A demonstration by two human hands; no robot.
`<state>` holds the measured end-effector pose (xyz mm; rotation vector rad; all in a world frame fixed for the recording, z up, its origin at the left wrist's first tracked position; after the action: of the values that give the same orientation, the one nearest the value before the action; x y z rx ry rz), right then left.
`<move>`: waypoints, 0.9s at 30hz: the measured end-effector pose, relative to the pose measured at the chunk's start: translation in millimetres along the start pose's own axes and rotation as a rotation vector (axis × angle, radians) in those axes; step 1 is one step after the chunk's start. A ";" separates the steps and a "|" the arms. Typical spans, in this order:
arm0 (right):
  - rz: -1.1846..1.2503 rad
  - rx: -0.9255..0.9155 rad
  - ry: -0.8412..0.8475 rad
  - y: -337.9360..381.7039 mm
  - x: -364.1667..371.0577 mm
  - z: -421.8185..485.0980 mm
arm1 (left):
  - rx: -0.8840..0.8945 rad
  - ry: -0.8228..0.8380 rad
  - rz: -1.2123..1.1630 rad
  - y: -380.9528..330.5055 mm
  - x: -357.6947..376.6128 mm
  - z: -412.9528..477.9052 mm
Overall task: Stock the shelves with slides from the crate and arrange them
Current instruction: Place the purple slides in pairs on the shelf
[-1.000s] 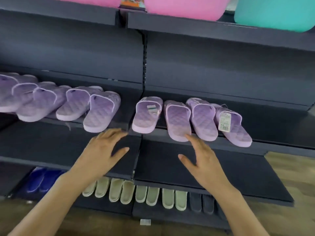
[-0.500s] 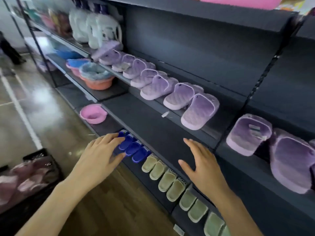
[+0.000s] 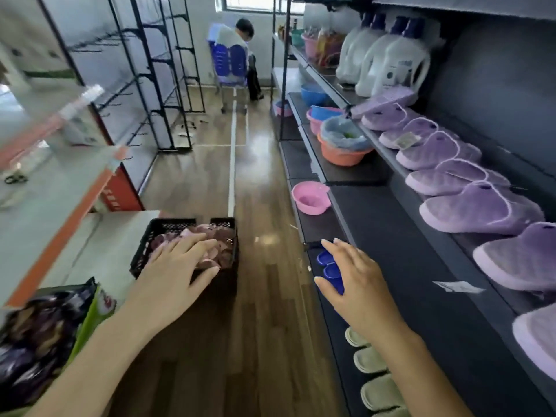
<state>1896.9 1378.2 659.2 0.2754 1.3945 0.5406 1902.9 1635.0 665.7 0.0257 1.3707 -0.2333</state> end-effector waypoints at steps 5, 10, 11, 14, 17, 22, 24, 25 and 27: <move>0.006 -0.152 0.160 41.0 40.6 40.3 | -0.218 0.059 0.035 58.9 1.1 -20.6; -0.017 -0.278 0.293 87.1 85.0 71.9 | -0.377 0.075 0.016 115.9 3.4 -33.7; -0.016 -0.289 0.310 94.9 93.3 79.0 | -0.395 0.079 0.015 126.9 5.7 -33.0; -0.011 -0.299 0.334 115.6 114.8 105.4 | -0.427 0.065 -0.009 160.8 8.9 -19.9; -0.023 -0.299 0.328 136.6 137.7 138.6 | -0.433 0.067 -0.008 202.2 10.2 5.7; 0.008 -0.289 0.294 181.4 178.6 199.2 | -0.414 0.031 -0.045 276.2 6.4 53.9; 0.020 -0.262 0.288 196.5 194.6 219.8 | -0.395 0.045 -0.038 302.7 8.6 71.4; 0.025 -0.248 0.291 202.8 203.0 229.0 | -0.386 0.052 -0.039 315.9 10.4 80.1; 0.019 -0.240 0.304 213.2 220.1 247.3 | -0.374 0.072 -0.047 340.1 15.9 98.1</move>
<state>2114.4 1703.9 617.7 0.0114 1.6030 0.7821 2061.9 1949.6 630.1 -0.3120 1.4692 -0.0126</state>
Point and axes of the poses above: each hand's wrist, its own z-axis towards the middle knuckle, its own x-axis out of the palm, y = z × x, the point moved 8 cm from there along z, towards the middle knuckle, and after that the axes turned 7 degrees about z, right-handed, at the moved point
